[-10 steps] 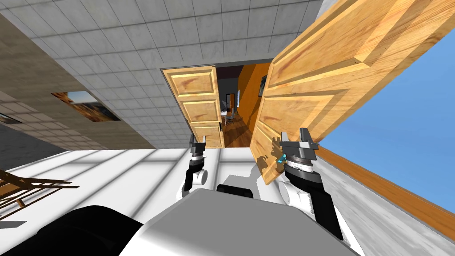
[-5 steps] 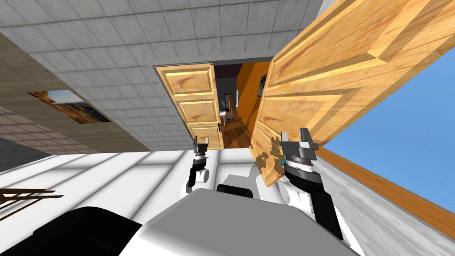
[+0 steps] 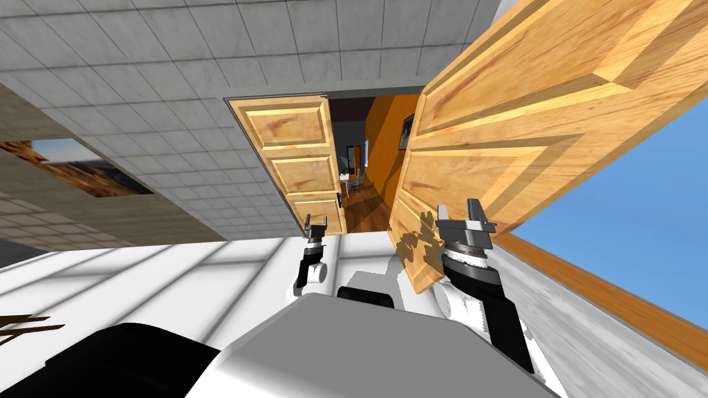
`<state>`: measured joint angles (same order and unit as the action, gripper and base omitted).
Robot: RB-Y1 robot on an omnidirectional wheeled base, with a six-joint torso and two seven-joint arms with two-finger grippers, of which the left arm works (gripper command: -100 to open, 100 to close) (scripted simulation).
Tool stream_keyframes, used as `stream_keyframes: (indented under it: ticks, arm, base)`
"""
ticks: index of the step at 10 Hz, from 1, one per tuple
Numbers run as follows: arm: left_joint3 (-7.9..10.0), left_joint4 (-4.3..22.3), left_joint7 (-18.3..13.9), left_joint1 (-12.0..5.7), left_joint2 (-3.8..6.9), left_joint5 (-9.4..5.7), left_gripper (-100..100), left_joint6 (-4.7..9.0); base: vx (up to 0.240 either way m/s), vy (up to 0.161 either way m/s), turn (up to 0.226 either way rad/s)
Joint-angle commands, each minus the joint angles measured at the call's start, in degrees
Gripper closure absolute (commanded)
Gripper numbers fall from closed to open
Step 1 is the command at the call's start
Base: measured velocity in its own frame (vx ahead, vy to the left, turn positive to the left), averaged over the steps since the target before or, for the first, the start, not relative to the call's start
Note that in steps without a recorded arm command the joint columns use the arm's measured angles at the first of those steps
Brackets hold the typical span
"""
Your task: Pull the door open
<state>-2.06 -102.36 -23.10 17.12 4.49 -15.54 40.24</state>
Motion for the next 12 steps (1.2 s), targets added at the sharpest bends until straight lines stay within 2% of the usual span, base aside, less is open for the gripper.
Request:
stream_keyframes:
  ticks: [1, 8, 9, 10, 11, 12]
  arm:
    - [0.01, 2.86, -2.23, -1.24, 0.34, -0.89, -100, 0.50]
    - [-0.20, 15.30, -11.50, -6.32, 1.40, -4.79, -100, 2.20]
    - [-0.20, 15.82, -11.50, -6.32, 1.40, -4.79, -100, 2.20]
    - [-0.23, 17.69, -12.86, -7.07, 1.54, -5.37, -100, 2.45]
    - [-0.23, 17.69, -12.86, -7.07, 1.54, -5.37, -100, 2.45]
    - [-0.26, 19.56, -14.22, -7.82, 1.67, -5.94, -100, 2.71]
  base:
    - [0.098, 0.056, -0.054]
    - [0.096, 0.032, -0.061]
    - [0.061, 0.024, -0.020]
    - [0.056, 0.028, -0.035]
    - [0.040, 0.022, -0.025]
    - [0.044, 0.016, -0.045]
